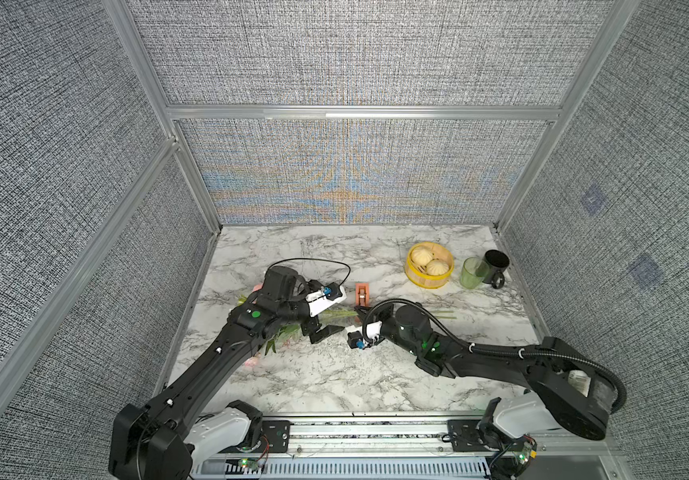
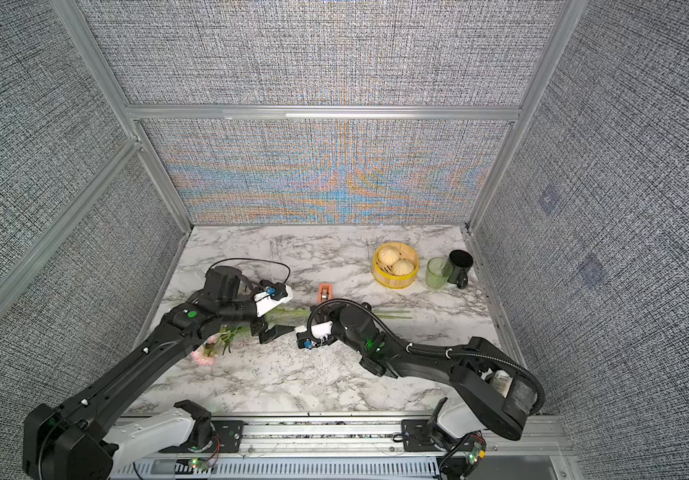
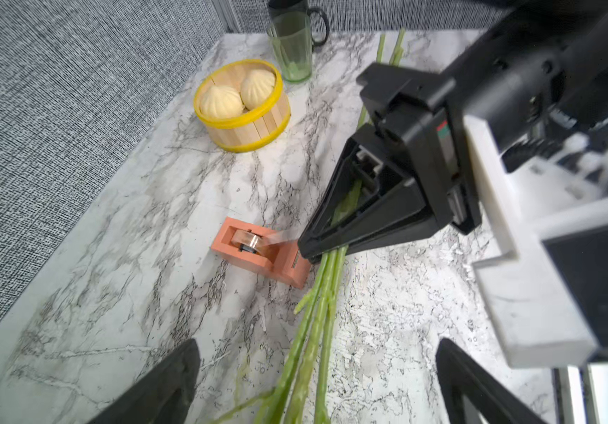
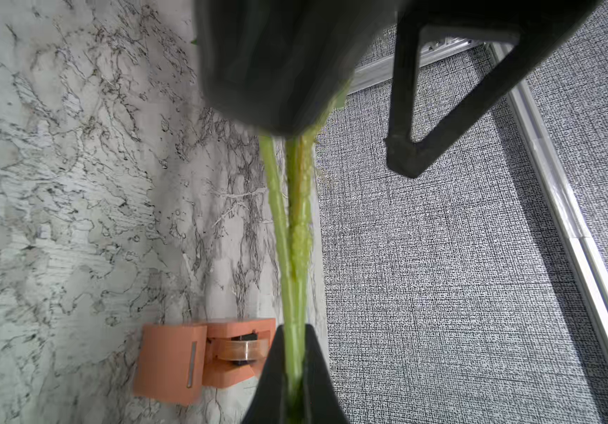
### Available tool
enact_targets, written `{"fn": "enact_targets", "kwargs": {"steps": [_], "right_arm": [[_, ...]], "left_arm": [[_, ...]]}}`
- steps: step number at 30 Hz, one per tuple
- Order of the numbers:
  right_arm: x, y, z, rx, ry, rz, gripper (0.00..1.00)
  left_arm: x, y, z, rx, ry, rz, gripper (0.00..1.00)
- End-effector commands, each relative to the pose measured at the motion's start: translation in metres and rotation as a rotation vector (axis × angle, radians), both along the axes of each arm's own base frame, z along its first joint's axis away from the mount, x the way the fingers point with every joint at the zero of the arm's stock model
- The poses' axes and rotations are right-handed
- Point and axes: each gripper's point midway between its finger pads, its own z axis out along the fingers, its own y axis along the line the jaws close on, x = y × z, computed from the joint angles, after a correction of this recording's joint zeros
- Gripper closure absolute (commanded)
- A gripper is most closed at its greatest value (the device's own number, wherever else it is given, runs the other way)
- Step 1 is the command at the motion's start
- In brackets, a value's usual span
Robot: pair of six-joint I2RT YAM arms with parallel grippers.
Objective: Wrap bouquets with tape
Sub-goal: Wrap the tape around the bouquet.
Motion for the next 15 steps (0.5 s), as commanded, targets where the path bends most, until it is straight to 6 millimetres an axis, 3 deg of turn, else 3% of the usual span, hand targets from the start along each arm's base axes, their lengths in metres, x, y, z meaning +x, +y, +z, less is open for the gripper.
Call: {"fn": "enact_targets", "kwargs": {"steps": [1, 6, 8, 15], "right_arm": [[-0.003, 0.009, 0.024, 0.093, -0.038, 0.041, 1.00], [-0.004, 0.010, 0.018, 0.080, -0.032, 0.045, 1.00], [-0.005, 0.010, 0.018, 0.077, -0.029, 0.048, 1.00], [-0.006, 0.011, 0.011, 0.055, 0.021, 0.051, 1.00]], "left_arm": [[0.005, 0.006, -0.022, 0.121, -0.016, -0.017, 0.00], [0.021, 0.006, -0.036, 0.187, -0.026, -0.005, 0.00], [0.023, 0.009, -0.043, 0.238, -0.011, -0.020, 0.04], [0.027, 0.005, -0.046, 0.267, 0.009, -0.064, 0.43]]}}
